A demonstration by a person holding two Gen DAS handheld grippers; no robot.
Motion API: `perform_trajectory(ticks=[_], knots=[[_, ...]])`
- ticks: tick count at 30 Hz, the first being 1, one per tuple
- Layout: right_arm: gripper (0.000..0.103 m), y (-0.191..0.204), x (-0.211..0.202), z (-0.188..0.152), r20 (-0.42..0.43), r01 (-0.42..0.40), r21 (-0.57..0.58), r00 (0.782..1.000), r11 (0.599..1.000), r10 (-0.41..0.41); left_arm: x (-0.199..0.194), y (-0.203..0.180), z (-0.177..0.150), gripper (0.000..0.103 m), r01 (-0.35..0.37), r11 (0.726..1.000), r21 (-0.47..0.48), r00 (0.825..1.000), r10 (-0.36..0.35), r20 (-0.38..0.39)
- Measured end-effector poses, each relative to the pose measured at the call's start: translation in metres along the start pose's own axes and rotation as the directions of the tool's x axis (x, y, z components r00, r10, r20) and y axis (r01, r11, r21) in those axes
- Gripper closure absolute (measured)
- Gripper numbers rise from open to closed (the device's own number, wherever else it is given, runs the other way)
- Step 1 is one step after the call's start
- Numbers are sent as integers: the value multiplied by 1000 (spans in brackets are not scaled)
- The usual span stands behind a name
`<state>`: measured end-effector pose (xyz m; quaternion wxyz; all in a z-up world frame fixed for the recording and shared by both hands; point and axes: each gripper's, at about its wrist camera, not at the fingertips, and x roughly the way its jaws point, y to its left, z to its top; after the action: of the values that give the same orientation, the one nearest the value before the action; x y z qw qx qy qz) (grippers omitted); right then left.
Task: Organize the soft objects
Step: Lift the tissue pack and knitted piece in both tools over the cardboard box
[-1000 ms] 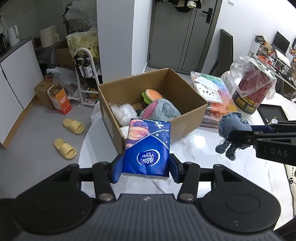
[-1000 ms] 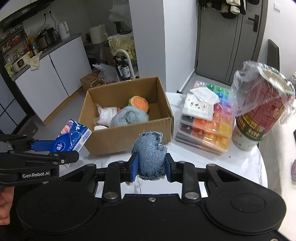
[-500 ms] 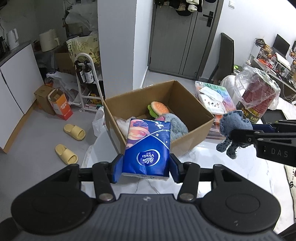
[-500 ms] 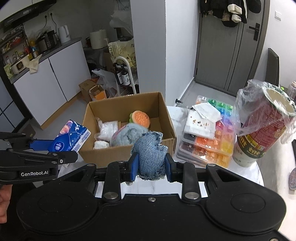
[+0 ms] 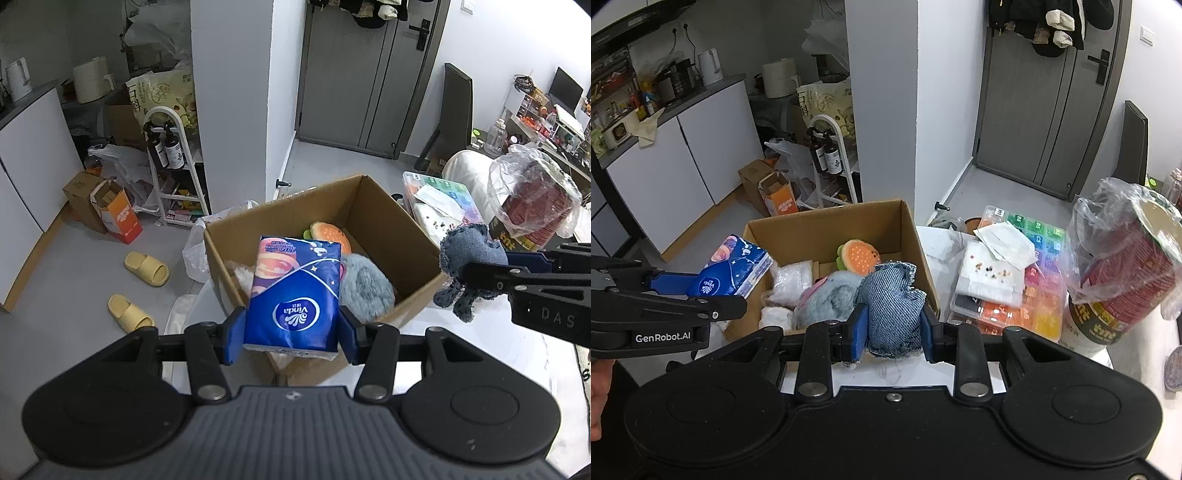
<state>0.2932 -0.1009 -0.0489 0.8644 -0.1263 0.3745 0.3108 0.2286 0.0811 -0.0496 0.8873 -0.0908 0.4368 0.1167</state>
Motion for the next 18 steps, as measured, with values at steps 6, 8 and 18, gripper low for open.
perform_trajectory(ticks=[6,8,18], knots=[[74,-1,14,9,-5,15,0,1000,1000,-15,18,2,16,52,5,1000,1,1000,-5,-12],[74,-2,18,12,-8,19,0,1000,1000,-19,24,2,22,52,6,1000,5,1000,-6,-13],[73,-2,32,24,-4,36,-1,999,999,-36,41,2,36,50,25,1000,1,1000,-25,6]])
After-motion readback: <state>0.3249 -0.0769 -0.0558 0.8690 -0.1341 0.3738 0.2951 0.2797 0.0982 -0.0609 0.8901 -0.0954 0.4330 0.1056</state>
